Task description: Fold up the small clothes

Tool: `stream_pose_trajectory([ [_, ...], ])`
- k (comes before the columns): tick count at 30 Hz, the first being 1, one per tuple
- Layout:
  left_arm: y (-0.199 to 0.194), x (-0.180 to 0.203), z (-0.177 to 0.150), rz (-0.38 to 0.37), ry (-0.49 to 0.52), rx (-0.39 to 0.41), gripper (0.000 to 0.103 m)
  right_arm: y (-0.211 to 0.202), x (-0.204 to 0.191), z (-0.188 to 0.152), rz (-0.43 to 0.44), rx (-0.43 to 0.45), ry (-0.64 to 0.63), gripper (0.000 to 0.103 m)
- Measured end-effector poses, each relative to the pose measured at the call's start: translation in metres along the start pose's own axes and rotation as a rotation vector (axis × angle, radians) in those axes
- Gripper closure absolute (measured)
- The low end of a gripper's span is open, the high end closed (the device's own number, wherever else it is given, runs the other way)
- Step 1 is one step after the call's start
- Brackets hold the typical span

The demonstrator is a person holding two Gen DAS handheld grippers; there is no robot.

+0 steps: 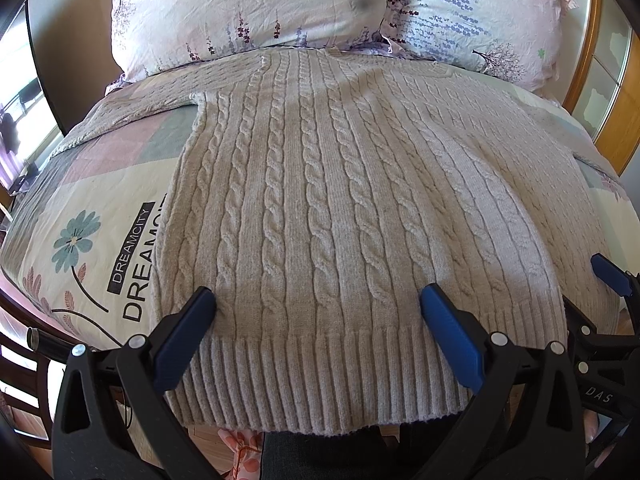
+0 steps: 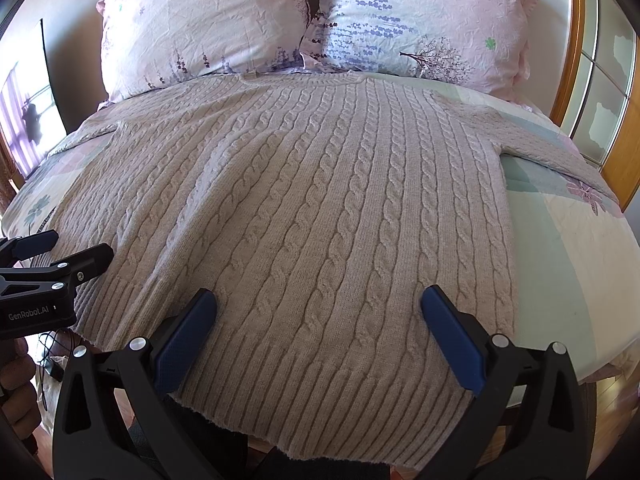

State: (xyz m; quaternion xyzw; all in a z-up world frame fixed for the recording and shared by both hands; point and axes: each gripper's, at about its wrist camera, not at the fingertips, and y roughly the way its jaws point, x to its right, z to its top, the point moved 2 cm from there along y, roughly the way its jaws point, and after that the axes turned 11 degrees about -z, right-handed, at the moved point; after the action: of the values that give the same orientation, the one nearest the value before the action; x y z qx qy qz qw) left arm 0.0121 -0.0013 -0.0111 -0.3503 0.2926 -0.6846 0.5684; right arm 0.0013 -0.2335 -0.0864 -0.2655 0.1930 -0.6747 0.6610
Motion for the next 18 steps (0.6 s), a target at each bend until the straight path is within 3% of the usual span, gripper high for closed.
stream_pose_trajectory([
  [8,0.002,0.0,0.003,-0.001,0.002,-0.013,0.002,0.002,0.004,0.0,0.012,-0.001,-0.018,0.001],
  [14,0.003,-0.001,0.001,-0.004,0.005,-0.014,0.002,0.002,0.005,0.001,0.075,0.046,-0.077,0.001],
  [16,0.001,-0.002,-0.001,-0.014,0.009,-0.005,0.002,0.001,0.025,0.011,0.117,0.043,-0.057,0.001],
  [18,0.001,-0.001,0.001,-0.02,0.042,-0.014,0.002,0.0,0.068,0.031,0.097,0.078,0.064,0.001],
])
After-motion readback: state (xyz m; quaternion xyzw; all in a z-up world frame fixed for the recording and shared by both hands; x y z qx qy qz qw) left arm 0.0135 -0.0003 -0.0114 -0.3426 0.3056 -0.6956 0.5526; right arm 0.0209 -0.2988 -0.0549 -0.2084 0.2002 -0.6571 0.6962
